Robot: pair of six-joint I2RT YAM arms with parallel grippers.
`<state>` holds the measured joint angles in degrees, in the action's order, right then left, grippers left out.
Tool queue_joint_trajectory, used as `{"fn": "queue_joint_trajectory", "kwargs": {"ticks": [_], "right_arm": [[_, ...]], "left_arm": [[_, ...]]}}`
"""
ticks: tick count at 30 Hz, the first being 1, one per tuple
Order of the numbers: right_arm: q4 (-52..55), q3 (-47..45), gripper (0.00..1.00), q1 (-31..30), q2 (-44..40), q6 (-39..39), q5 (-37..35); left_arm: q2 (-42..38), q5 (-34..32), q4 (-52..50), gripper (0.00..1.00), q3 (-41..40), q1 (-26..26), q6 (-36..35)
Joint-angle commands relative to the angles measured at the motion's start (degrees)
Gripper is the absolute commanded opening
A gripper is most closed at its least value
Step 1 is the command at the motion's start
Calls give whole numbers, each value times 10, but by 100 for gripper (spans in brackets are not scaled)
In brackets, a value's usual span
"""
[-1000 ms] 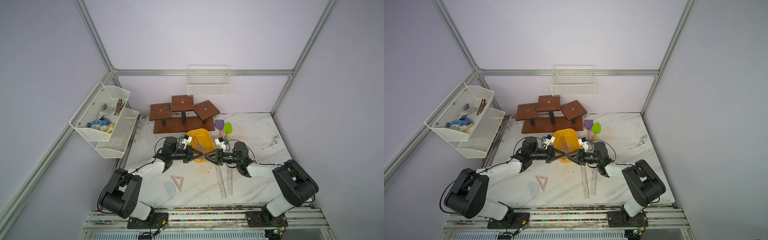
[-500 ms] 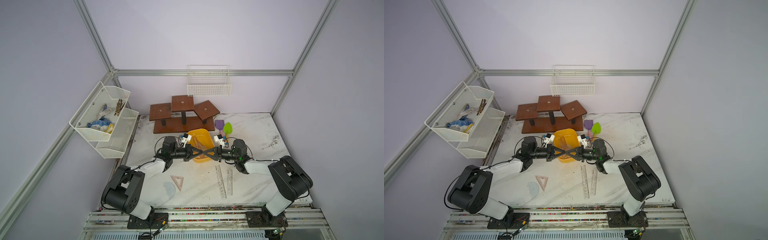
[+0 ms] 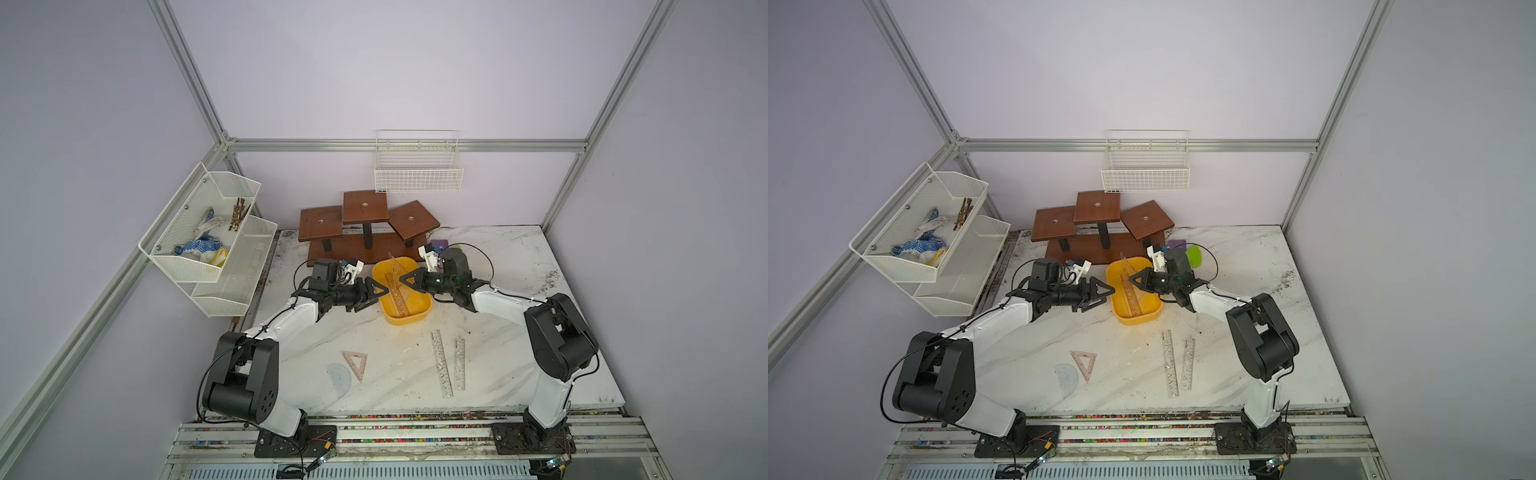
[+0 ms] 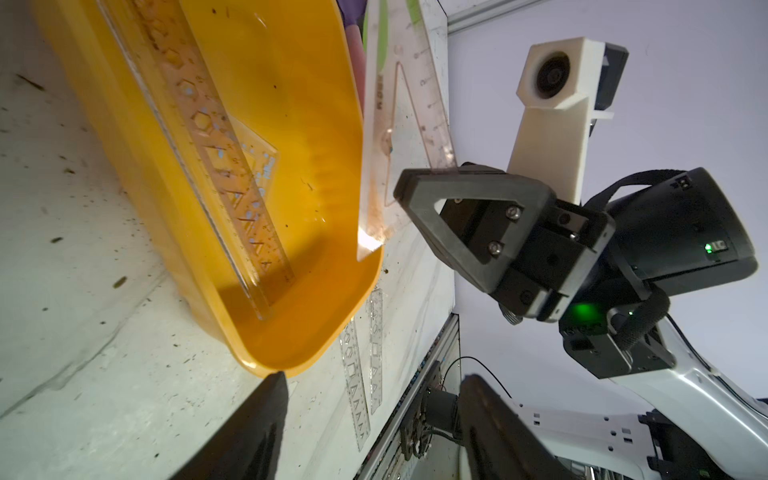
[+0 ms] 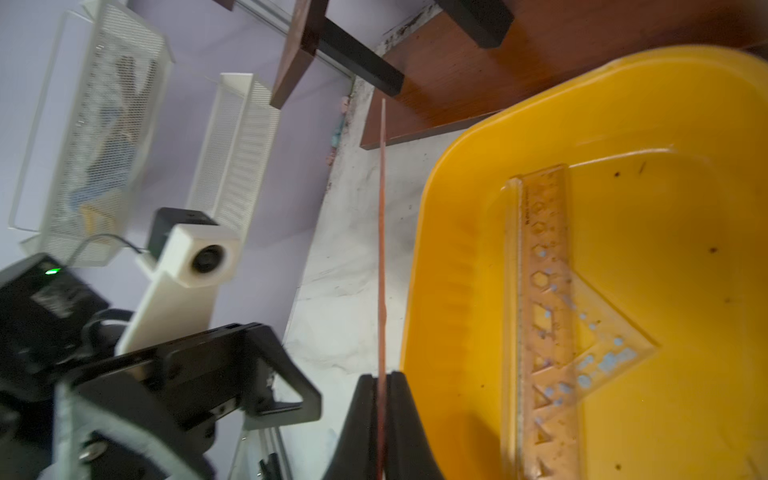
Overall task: Put the scattered rulers into the storage box
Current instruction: Place the ruler in the storage box.
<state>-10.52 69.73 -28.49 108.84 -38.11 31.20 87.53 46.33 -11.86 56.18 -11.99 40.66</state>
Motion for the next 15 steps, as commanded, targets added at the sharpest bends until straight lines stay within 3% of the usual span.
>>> {"fn": "queue_joint_trajectory", "kwargs": {"ticks": [1, 15], "right_arm": [[106, 50, 0, -27, 39, 76, -73], [191, 124, 3, -73, 115, 110, -131]], "left_arm": [[-8, -34, -98, 70, 30, 7, -75], [14, -30, -98, 70, 23, 21, -81]]}}
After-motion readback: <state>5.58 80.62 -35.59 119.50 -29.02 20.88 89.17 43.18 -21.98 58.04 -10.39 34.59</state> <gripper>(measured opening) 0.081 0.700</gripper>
